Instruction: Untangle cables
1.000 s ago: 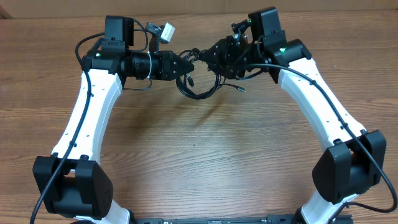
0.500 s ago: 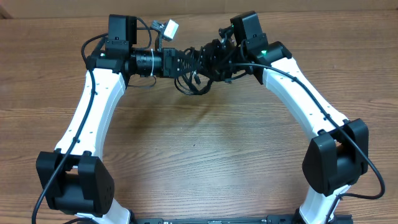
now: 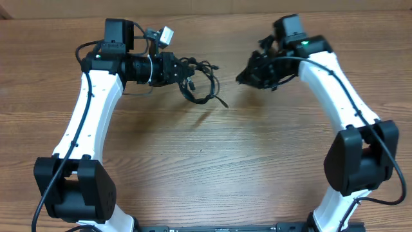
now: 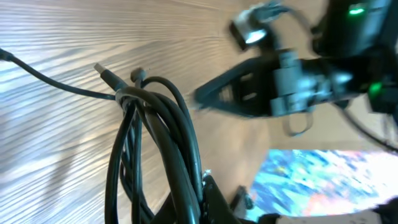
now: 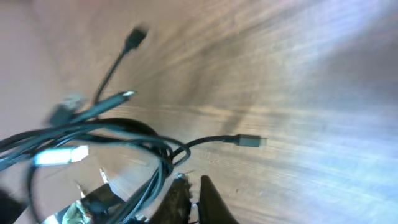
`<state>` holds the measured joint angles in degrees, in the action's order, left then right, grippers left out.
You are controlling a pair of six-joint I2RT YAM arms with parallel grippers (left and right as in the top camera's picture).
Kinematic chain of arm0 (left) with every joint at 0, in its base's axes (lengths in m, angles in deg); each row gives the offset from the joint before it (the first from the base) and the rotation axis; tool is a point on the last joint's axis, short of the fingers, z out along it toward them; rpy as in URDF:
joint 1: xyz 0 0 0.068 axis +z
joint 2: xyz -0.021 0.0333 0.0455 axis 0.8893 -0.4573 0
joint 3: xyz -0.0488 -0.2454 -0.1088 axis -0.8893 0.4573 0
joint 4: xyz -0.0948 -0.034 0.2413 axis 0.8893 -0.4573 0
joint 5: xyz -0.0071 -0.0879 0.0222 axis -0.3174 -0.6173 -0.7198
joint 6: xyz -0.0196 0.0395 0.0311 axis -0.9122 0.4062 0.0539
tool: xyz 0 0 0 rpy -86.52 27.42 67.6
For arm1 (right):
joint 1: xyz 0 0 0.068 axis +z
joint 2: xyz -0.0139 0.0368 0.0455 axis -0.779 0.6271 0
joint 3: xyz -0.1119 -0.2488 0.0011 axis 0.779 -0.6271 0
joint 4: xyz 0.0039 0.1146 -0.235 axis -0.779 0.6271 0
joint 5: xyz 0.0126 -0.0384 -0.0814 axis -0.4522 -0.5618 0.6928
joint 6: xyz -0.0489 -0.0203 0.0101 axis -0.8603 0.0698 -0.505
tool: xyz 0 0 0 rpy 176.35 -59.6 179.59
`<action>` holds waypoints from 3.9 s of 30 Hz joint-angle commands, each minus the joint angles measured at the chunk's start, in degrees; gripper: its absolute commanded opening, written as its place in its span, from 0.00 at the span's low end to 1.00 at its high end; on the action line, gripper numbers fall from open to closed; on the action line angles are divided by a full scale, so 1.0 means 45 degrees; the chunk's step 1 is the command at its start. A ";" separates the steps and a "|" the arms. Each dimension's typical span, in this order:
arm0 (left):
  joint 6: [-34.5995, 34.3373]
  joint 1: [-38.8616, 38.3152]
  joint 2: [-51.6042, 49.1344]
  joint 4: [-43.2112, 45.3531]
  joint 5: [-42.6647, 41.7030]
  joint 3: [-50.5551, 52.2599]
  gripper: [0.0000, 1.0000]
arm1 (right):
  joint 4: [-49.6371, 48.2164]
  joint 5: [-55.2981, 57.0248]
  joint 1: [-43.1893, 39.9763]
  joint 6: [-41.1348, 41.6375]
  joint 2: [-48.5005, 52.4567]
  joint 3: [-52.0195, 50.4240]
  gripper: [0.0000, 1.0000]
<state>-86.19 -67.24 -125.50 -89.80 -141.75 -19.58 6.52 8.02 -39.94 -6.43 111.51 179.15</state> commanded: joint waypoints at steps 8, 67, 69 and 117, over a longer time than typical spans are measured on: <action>0.0631 -0.0680 0.0243 -0.0185 0.1248 -0.0141 0.04 | -0.1073 -0.1957 0.0724 -0.0495 -0.0520 -0.0029 0.45; 0.1273 -0.1899 -0.0782 0.1394 -0.1739 -0.0136 0.04 | -0.3133 -0.0855 0.2613 0.2963 0.1724 -0.0053 0.21; 0.1268 -0.1899 -0.0782 0.1914 -0.2443 -0.0136 0.04 | -0.2545 -0.0214 0.2613 0.2647 0.1724 -0.0053 0.09; -0.1690 -0.3876 -0.0792 -0.1268 1.2420 0.1307 0.04 | 0.2438 0.9224 0.3687 0.1923 -0.0826 -0.0024 0.04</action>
<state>-102.86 -85.77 -130.33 -98.45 -77.23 -14.09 19.59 52.85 -22.52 4.68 108.58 179.24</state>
